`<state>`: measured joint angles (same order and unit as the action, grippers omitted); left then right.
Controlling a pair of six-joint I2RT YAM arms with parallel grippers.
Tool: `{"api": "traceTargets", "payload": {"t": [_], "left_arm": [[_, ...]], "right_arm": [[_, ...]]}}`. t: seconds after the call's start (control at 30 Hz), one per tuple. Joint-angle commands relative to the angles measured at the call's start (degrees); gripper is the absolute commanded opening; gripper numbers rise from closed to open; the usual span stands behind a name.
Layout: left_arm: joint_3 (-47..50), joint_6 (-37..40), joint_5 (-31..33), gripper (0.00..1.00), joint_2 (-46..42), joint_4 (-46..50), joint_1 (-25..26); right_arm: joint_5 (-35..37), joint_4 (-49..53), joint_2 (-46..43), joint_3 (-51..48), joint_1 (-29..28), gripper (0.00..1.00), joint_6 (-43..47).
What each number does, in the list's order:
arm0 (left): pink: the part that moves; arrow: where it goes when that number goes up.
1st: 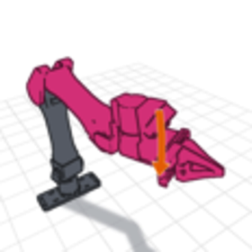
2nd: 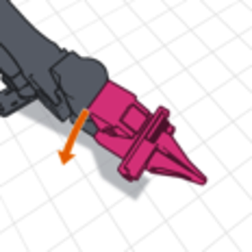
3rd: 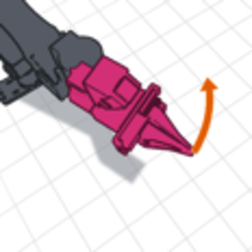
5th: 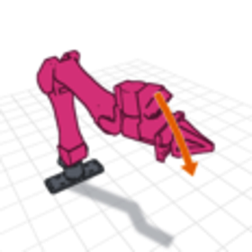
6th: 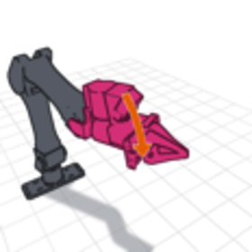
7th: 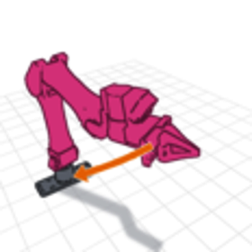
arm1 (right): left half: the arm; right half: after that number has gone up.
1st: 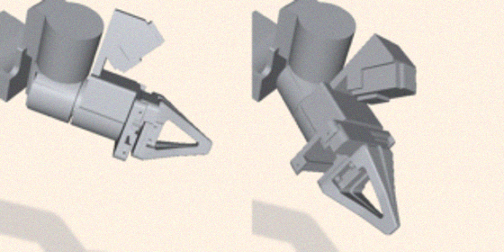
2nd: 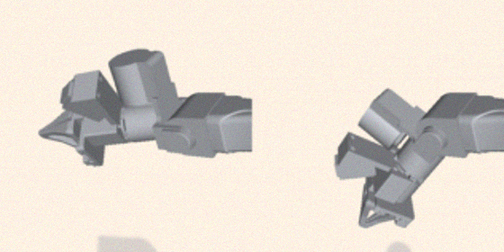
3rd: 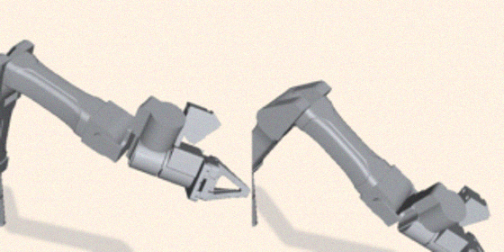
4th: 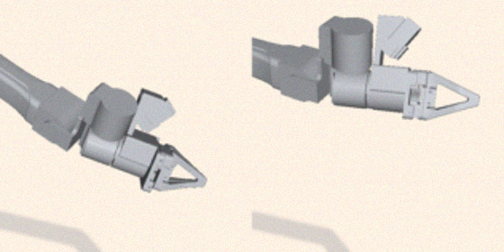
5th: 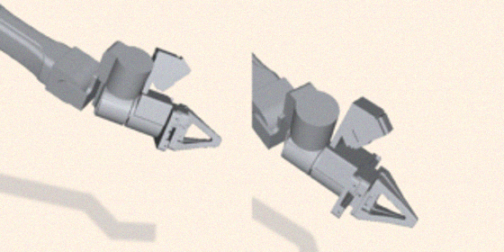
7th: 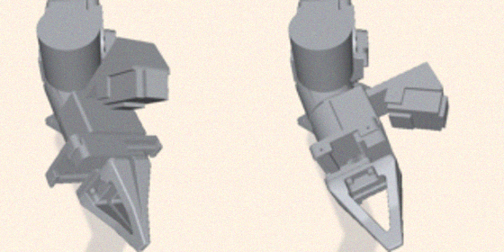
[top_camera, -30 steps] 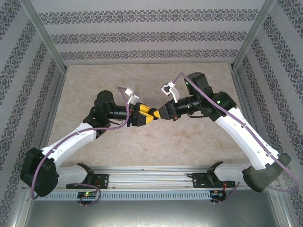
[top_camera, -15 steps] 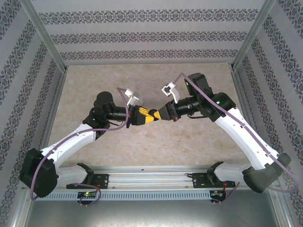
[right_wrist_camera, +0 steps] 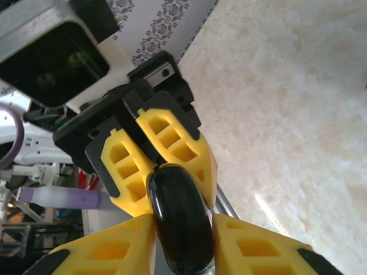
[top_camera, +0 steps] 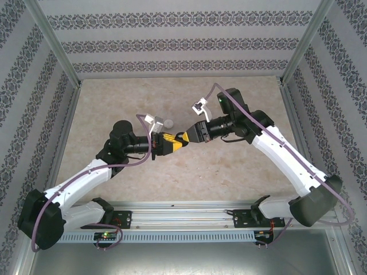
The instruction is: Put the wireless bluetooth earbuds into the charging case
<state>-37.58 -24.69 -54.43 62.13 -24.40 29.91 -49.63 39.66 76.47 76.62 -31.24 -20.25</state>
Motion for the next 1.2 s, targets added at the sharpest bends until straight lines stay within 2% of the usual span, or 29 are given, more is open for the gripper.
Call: {"api": "traceTargets", "payload": {"t": [0.0,0.23,0.43,0.63,0.77,0.93,1.1,1.17], "left_arm": [[0.52,3.02,-0.7,0.0,-4.58,-4.05,0.94],[3.08,5.25,3.98,0.0,-7.55,-2.55,0.86],[4.6,10.77,9.92,0.0,-10.5,2.94,0.85],[10.21,14.11,14.2,0.0,-13.73,-1.06,0.77],[9.34,18.76,15.93,0.0,-14.59,3.95,0.59],[12.03,22.5,18.07,0.0,-20.61,7.59,0.52],[17.67,20.23,22.91,0.0,-31.15,12.46,0.5],[18.97,19.09,26.08,0.0,-35.57,15.79,0.5]], "right_arm": [[5.21,-2.35,2.32,-1.39,0.58,0.33,-3.22],[5.0,-3.35,2.03,-1.3,0.31,0.41,-4.45],[7.22,-3.85,0.47,-1.76,0.74,0.46,-6.57],[15.11,-4.62,-0.89,-4.19,0.48,0.46,-11.29],[22.8,-7.4,-1.23,-8.15,-0.16,0.47,-16.6],[27.81,-7.47,8.03,-7.71,-2.73,0.46,-18.94],[39.62,-4.42,21.91,1.46,-7.86,0.45,-17.08],[41.99,-3.85,27.51,6.34,-9.6,0.45,-16.81]]}}
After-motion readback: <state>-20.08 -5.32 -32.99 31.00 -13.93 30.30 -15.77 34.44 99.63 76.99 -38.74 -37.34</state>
